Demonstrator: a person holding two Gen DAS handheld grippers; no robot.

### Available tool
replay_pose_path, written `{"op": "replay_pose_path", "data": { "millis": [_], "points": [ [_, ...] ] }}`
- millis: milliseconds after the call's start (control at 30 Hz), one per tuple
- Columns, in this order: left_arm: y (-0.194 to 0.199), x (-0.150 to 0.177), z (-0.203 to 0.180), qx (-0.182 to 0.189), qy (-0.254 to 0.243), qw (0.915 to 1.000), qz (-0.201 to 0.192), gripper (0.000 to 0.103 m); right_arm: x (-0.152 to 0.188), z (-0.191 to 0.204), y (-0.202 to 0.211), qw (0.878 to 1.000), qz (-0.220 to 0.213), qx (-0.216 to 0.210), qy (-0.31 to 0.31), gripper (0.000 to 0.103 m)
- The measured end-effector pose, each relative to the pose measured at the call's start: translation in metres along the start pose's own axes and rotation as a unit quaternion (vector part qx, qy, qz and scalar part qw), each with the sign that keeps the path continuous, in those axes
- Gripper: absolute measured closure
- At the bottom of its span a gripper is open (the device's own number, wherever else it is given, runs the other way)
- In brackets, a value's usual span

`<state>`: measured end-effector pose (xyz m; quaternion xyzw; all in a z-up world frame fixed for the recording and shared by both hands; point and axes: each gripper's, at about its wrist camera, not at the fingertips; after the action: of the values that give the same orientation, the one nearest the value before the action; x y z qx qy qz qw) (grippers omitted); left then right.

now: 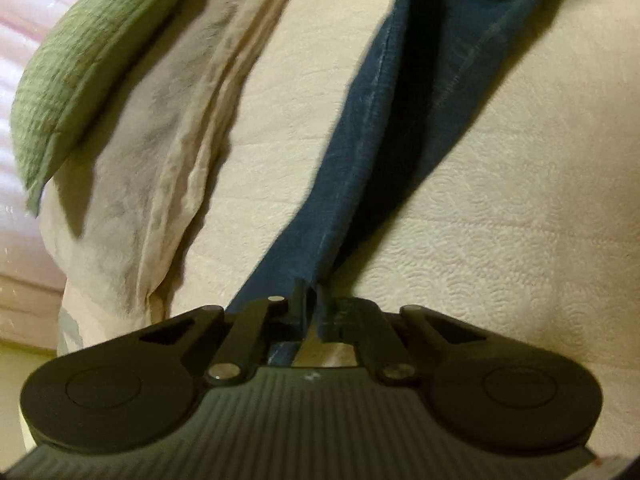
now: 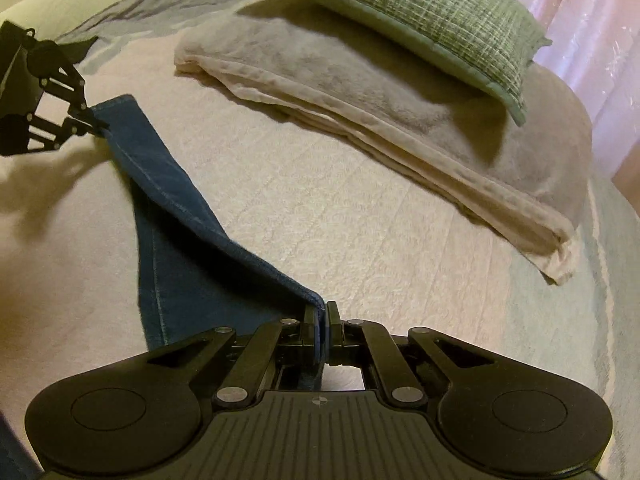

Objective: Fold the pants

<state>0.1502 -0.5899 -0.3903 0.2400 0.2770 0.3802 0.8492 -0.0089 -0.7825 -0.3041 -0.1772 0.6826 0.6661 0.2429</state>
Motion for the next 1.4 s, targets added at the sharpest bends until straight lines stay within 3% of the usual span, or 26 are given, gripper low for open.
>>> {"op": "replay_pose_path", "data": {
  "millis": [200, 333, 433, 500, 533, 567, 600, 700, 767, 900, 967, 1067, 1200, 1267, 1300, 1333, 1367, 1400],
  "points": [
    [0.061, -0.003, 0.045, 0.029, 0.054, 0.9980, 0.013, 0.102, 0.006, 0.018, 0.050, 0.998, -0.006, -0.056, 0.011, 0.103],
    [0.118, -0.014, 0.097, 0.083, 0.094, 0.9912, 0.043, 0.102, 0.001, 0.015, 0.093, 0.993, -0.011, -0.115, 0.003, 0.103],
    [0.124, -0.032, 0.134, 0.117, 0.112, 0.9843, 0.068, 0.102, -0.019, -0.003, 0.090, 0.994, -0.011, -0.107, 0.023, 0.103],
    [0.102, -0.047, 0.148, 0.101, 0.114, 0.9847, 0.084, 0.099, -0.035, -0.028, 0.061, 0.995, -0.001, -0.102, 0.000, 0.103],
    [0.086, -0.051, 0.151, 0.088, 0.116, 0.9847, 0.096, 0.092, -0.039, -0.042, 0.042, 0.996, 0.006, -0.087, -0.011, 0.100],
    [0.063, -0.052, 0.154, 0.071, 0.122, 0.9837, 0.112, 0.074, -0.042, -0.051, 0.022, 0.998, 0.009, -0.052, -0.018, 0.080],
    [0.037, -0.051, 0.157, 0.042, 0.138, 0.9812, 0.128, 0.065, -0.043, -0.056, 0.009, 0.999, 0.012, -0.022, -0.022, 0.066],
    [-0.013, -0.032, 0.156, -0.005, 0.178, 0.9692, 0.170, 0.072, -0.036, -0.045, 0.003, 0.999, -0.003, -0.002, -0.033, 0.064],
    [-0.015, -0.018, 0.147, -0.021, 0.189, 0.9697, 0.154, 0.071, -0.021, -0.026, 0.012, 0.999, -0.015, -0.012, -0.033, 0.063],
    [0.007, 0.008, 0.089, -0.020, 0.102, 0.9893, 0.102, 0.066, 0.014, 0.024, 0.011, 1.000, 0.004, -0.024, -0.018, 0.063],
    [0.013, 0.018, 0.050, -0.006, 0.020, 0.9969, 0.076, 0.060, 0.023, 0.050, 0.000, 1.000, 0.014, -0.024, 0.009, 0.062],
    [0.003, 0.028, 0.003, 0.005, -0.081, 0.9959, 0.040, 0.055, 0.032, 0.087, -0.028, 0.996, 0.037, -0.005, 0.076, 0.061],
    [-0.028, 0.033, -0.025, -0.026, -0.143, 0.9892, 0.021, 0.057, 0.041, 0.117, -0.068, 0.982, 0.056, 0.043, 0.175, 0.061],
    [-0.040, 0.036, -0.028, -0.042, -0.161, 0.9860, 0.015, 0.069, 0.045, 0.123, -0.082, 0.975, 0.058, 0.067, 0.206, 0.061],
    [-0.044, 0.037, -0.028, -0.044, -0.164, 0.9854, 0.017, 0.080, 0.045, 0.125, -0.089, 0.973, 0.058, 0.078, 0.211, 0.069],
    [-0.046, 0.037, -0.025, -0.040, -0.157, 0.9866, 0.024, 0.101, 0.045, 0.126, -0.093, 0.972, 0.061, 0.085, 0.208, 0.089],
    [-0.044, 0.038, -0.021, -0.040, -0.145, 0.9882, 0.026, 0.101, 0.044, 0.127, -0.096, 0.972, 0.071, 0.092, 0.205, 0.103],
    [-0.037, 0.040, -0.016, -0.046, -0.133, 0.9898, 0.024, 0.102, 0.040, 0.132, -0.092, 0.973, 0.071, 0.093, 0.200, 0.103]
  ]
}}
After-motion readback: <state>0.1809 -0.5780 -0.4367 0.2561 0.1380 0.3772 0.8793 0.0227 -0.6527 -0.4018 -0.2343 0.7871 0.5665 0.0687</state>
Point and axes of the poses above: each gripper's, at about its wrist camera, not at the fingertips, and y roughly against the way its jaws point, z to its left, x to its underside, and after that the axes turned 12 degrees about -x, right-handed
